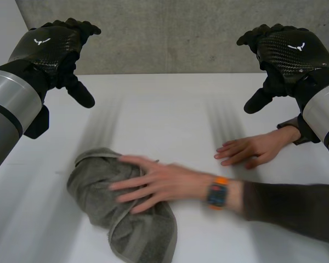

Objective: Fold the towel.

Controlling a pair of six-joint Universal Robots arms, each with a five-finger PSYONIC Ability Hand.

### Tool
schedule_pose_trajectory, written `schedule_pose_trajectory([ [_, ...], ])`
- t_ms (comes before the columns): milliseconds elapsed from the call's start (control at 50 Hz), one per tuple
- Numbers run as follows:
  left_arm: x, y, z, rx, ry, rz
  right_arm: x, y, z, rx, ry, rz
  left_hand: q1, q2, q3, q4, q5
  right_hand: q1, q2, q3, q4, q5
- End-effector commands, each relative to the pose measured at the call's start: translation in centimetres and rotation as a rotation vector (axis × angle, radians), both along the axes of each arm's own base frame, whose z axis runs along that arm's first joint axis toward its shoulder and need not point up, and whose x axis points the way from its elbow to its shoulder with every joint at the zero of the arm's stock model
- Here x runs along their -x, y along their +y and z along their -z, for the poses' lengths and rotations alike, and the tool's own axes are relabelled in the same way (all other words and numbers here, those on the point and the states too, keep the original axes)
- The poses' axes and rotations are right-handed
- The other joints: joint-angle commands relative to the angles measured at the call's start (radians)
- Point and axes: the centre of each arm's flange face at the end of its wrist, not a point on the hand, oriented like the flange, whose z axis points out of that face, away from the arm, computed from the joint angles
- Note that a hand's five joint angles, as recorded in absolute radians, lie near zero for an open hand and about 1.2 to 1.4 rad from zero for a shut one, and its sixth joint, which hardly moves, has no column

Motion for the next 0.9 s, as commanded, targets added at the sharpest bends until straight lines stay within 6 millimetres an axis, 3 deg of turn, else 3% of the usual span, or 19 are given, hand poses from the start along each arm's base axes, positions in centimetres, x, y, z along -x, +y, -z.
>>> schedule_pose_trajectory([
  [20,-0.3,-0.6,0.2,-0.006,-0.004,-0.016,-0.2,0.0,0.2,-0.004,0.005,-0.008,-0.002,0.011,0.008,0.006,-0.028,-0.037,-0.05,-0.041,-0.06,-0.048],
  [100,0.2,-1.3,1.3,-0.036,-0.027,0.008,-0.5,-0.3,0.8,-0.013,0.03,-0.028,0.015,0.028,0.026,0.024,-0.01,-0.037,-0.05,-0.041,-0.06,-0.048],
  [220,0.6,-2.2,2.8,-0.054,-0.104,0.044,-1.5,-1.1,3.4,-0.064,0.124,-0.084,0.027,0.04,0.037,0.035,0.002,-0.037,-0.05,-0.041,-0.06,-0.048],
  [320,0.4,-3.8,5.8,-0.08,-0.275,0.065,-1.9,-1.5,5.5,-0.145,0.152,-0.11,0.033,0.046,0.043,0.041,0.008,-0.037,-0.05,-0.041,-0.06,-0.048],
  [360,0.3,-4.2,6.6,-0.095,-0.316,0.068,-3.2,-0.4,7.0,-0.216,0.167,-0.16,0.033,0.046,0.043,0.041,0.008,-0.037,-0.05,-0.041,-0.06,-0.048],
  [460,-1.1,-5.7,8.8,-0.163,-0.405,0.041,-5.4,1.6,8.2,-0.298,0.124,-0.235,0.033,0.046,0.043,0.041,0.008,-0.037,-0.05,-0.041,-0.06,-0.048],
  [640,-3.8,-8.8,13.1,-0.306,-0.416,0.008,-8.7,3.4,11.9,-0.517,-0.002,-0.309,0.056,0.069,0.067,0.065,0.031,-0.037,-0.05,-0.041,-0.06,-0.048],
  [680,-3.7,-8.7,13.7,-0.327,-0.409,0.04,-10.3,4.5,13.2,-0.58,-0.025,-0.347,0.068,0.081,0.078,0.076,0.043,-0.037,-0.05,-0.041,-0.06,-0.048],
  [800,-3.1,-7.8,15.6,-0.389,-0.392,0.139,-12.5,4.5,15.8,-0.667,-0.066,-0.365,0.136,0.149,0.146,0.144,0.11,-0.037,-0.05,-0.041,-0.06,-0.048],
  [900,-3.0,-7.4,17.4,-0.443,-0.393,0.162,-14.0,4.5,17.2,-0.74,-0.13,-0.365,0.381,0.395,0.392,0.39,0.356,-0.037,-0.05,-0.041,-0.06,-0.048],
])
